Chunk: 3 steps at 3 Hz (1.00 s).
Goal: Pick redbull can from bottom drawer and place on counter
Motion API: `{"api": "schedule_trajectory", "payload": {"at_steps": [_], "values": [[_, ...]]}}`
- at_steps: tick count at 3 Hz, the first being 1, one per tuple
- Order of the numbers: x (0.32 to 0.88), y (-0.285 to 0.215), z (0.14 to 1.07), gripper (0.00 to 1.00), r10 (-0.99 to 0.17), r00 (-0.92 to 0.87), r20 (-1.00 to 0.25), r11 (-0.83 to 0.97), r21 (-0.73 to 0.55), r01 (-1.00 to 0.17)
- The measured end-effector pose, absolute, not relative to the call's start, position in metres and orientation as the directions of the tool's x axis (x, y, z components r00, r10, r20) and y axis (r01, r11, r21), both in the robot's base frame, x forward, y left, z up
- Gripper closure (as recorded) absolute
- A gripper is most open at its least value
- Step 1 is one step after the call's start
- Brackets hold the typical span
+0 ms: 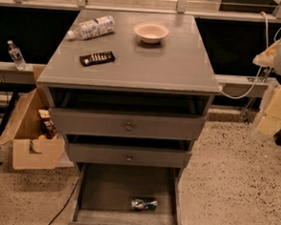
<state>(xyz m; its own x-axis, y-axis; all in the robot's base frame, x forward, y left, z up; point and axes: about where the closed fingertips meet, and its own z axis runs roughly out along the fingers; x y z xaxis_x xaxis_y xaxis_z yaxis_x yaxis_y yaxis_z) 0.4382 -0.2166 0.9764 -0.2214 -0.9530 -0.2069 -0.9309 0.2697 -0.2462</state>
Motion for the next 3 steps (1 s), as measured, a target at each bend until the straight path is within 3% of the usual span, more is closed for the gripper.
{"api": "schedule_trajectory", "payload": {"at_steps": [2,3], "values": [[0.437,-0.208,0.961,0.0,-0.945,-0.213,-0.247,0.272,-0.238,-0.932],[0.433,-0.179,0.914,0.0,-0.914,-0.218,-0.342,0.296,-0.194,-0.935]]}}
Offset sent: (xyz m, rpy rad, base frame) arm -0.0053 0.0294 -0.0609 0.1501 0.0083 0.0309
